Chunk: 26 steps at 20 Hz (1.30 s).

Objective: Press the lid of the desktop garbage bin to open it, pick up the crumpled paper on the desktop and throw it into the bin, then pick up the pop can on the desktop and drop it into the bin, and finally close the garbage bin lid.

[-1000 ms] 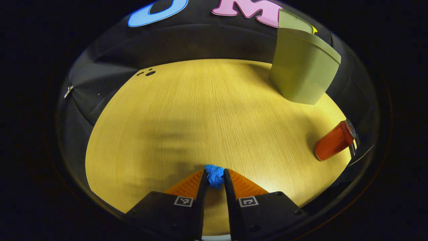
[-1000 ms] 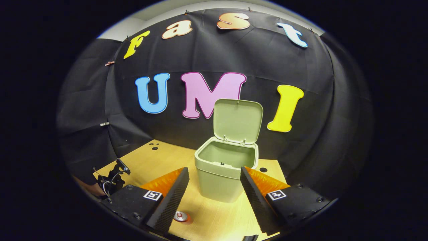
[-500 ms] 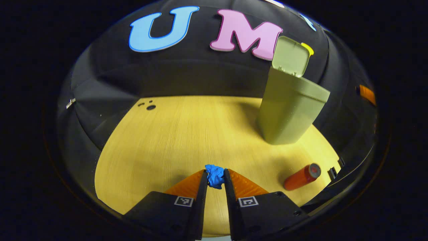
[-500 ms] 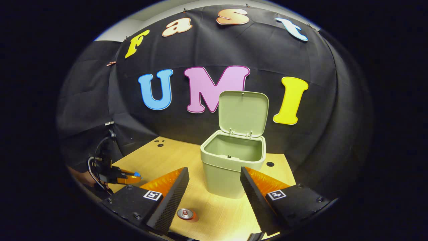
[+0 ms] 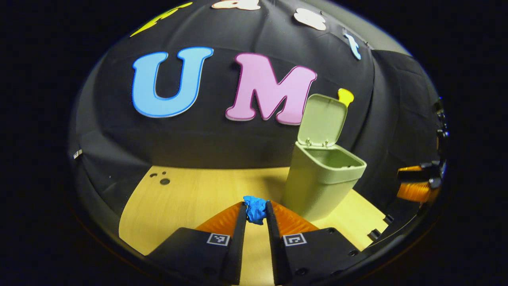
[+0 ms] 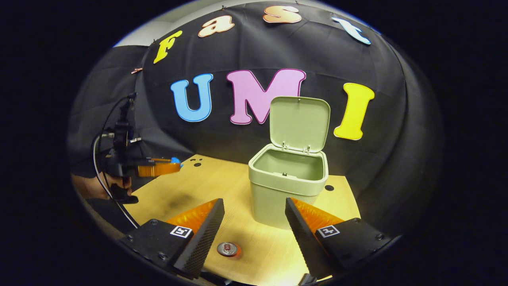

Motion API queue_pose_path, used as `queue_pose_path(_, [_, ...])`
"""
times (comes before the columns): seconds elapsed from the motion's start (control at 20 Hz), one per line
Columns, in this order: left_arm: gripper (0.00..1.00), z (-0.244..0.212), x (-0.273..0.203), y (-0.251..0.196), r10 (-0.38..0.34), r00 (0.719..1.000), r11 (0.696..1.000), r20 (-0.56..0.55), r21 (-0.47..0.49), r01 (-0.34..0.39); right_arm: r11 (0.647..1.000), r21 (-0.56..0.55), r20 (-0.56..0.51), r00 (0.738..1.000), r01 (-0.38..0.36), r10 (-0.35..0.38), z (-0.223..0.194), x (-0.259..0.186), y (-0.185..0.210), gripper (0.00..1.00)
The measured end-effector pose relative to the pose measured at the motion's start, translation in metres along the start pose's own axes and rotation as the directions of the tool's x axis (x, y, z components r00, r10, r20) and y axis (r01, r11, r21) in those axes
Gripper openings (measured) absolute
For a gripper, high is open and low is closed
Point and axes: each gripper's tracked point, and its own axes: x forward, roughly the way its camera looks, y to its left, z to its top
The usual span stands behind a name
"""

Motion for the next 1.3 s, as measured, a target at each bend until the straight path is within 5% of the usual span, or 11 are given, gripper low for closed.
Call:
queue_pose_path(0.4, [0.35, 0.083, 0.046, -0.071, -0.185, 0.972, 0.981, 0.145, 0.078, 0.175, 1.0, 0.011, -0.047, 0.999, 0.011, -0.01, -0.023, -0.002, 0.001, 0.98])
queue_pose_path(0.75, [0.34, 0.1, 0.086, -0.14, -0.318, 0.938, 0.943, 0.139, 0.15, 0.297, 0.998, 0.039, -0.066, 0.996, 0.057, -0.055, -0.037, -0.011, -0.01, 0.98])
queue_pose_path(1.3, [0.34, 0.072, 0.147, -0.189, -0.366, 0.93, 0.92, 0.037, 0.168, 0.355, 0.991, 0.077, -0.087, 0.991, 0.108, -0.102, -0.052, -0.019, -0.027, 0.98])
